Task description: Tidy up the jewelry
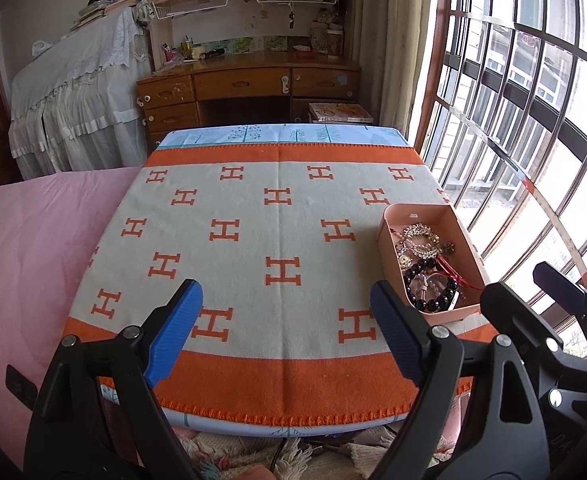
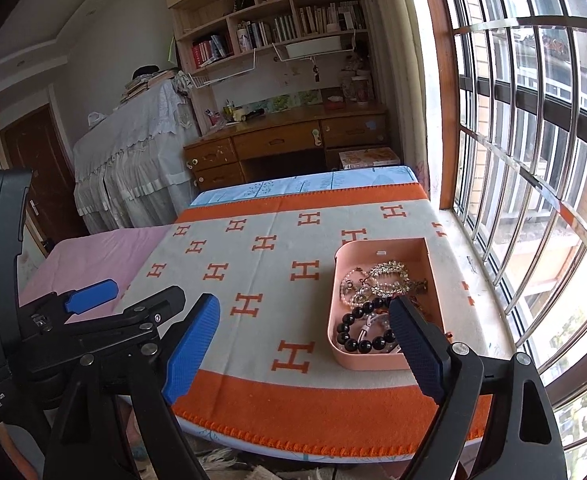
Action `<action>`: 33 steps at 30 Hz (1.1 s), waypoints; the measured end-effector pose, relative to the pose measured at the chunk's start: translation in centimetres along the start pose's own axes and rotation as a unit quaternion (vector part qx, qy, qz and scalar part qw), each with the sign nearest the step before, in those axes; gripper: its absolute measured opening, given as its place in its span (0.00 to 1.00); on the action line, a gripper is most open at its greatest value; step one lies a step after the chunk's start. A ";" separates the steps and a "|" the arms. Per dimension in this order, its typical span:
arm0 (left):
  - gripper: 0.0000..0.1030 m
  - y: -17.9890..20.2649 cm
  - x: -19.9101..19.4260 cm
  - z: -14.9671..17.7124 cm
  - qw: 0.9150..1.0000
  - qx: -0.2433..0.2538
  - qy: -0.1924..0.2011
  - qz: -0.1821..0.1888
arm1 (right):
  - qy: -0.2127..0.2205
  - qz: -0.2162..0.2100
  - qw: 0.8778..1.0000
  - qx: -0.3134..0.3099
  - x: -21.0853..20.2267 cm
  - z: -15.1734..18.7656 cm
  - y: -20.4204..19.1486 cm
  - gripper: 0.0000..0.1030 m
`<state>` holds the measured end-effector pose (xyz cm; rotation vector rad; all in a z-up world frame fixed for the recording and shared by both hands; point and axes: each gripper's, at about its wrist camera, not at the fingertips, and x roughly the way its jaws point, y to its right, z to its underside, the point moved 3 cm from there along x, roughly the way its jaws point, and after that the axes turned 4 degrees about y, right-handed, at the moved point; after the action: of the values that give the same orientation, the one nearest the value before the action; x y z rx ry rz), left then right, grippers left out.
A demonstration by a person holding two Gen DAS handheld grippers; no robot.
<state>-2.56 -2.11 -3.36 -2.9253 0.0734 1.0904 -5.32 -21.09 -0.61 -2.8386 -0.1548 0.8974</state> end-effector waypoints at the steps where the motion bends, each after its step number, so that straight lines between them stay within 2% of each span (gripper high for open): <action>1: 0.82 0.0 0.0 0.0 1.000 0.001 0.000 0.000 | -0.001 0.000 1.000 0.002 0.1 0.0 0.1 0.85; 33: 0.82 0.1 1.1 0.8 1.000 0.003 -0.012 0.003 | -0.011 0.000 1.000 0.011 1.4 0.4 0.3 0.85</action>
<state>-2.25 -2.22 -4.66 -2.9069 0.0844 1.1241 -4.39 -21.08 -1.80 -2.8096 -0.1463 0.9251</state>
